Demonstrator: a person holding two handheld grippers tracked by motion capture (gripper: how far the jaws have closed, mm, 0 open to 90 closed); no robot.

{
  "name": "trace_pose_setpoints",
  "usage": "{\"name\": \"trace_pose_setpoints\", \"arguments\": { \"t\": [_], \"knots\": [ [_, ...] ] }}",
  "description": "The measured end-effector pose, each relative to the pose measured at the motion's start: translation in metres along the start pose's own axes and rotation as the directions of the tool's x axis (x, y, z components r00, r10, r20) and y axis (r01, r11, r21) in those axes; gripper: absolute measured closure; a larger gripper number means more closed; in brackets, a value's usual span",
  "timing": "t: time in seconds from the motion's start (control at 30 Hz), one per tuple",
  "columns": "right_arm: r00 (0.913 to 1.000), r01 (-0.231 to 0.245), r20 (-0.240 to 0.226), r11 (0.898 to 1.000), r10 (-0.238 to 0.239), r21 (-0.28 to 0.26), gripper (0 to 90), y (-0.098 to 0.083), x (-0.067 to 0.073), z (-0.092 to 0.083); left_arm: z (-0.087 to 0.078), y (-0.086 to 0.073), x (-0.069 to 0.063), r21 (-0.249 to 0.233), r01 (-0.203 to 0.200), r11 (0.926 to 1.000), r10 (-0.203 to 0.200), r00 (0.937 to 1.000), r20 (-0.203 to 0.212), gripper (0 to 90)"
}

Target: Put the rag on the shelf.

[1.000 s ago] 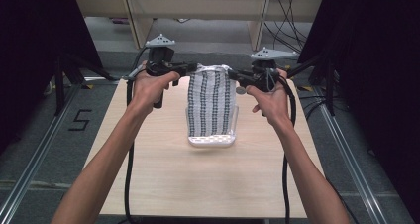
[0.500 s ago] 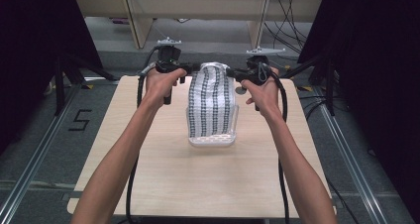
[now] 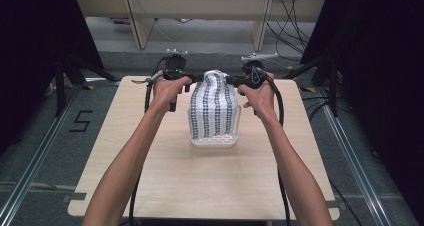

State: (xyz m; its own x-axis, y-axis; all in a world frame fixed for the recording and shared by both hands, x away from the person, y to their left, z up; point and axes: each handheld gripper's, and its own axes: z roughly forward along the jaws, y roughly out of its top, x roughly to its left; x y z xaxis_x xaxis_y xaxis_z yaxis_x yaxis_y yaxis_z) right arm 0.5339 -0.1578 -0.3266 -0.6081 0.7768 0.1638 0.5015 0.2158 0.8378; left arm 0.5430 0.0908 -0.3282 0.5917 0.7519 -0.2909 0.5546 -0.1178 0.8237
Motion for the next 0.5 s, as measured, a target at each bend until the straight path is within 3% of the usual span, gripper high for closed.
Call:
{"name": "trace_pose_setpoints", "arguments": {
  "t": [0.07,0.1,0.17,0.23,0.37,0.5],
  "knots": [
    [0.9999,-0.004,0.012,1.0,0.004,0.016,79.5,-0.003,-0.002,0.003,0.005,-0.004,0.002,0.017,0.019,0.9997,-0.019,0.9998,0.001,80.9],
    [0.9997,-0.022,0.011,0.999,0.022,0.031,76.3,-0.005,-0.003,0.005,0.005,-0.005,0.003,0.043,0.008,0.999,-0.008,1.0,0.003,78.3],
    [0.999,-0.042,0.015,0.998,0.042,0.043,74.6,-0.009,-0.004,0.007,0.009,-0.007,0.003,0.068,0.004,0.9977,-0.004,1.0,0.009,70.9],
    [0.9993,-0.032,0.02,0.998,0.031,0.05,70.3,-0.011,-0.007,0.008,0.011,-0.009,0.001,0.085,0.005,0.9963,-0.006,0.9999,0.012,62.0],
    [0.9984,-0.053,0.024,0.998,0.052,0.043,67.9,-0.012,-0.007,0.007,0.01,-0.009,-0.001,0.09,0.002,0.9959,-0.002,1.0,-0.006,51.6],
    [0.9982,-0.054,0.026,0.998,0.053,0.04,66.0,-0.012,-0.005,0.003,0.005,-0.008,-0.005,0.092,-0.01,0.9957,0.011,0.9999,-0.007,48.0]
  ]
}}
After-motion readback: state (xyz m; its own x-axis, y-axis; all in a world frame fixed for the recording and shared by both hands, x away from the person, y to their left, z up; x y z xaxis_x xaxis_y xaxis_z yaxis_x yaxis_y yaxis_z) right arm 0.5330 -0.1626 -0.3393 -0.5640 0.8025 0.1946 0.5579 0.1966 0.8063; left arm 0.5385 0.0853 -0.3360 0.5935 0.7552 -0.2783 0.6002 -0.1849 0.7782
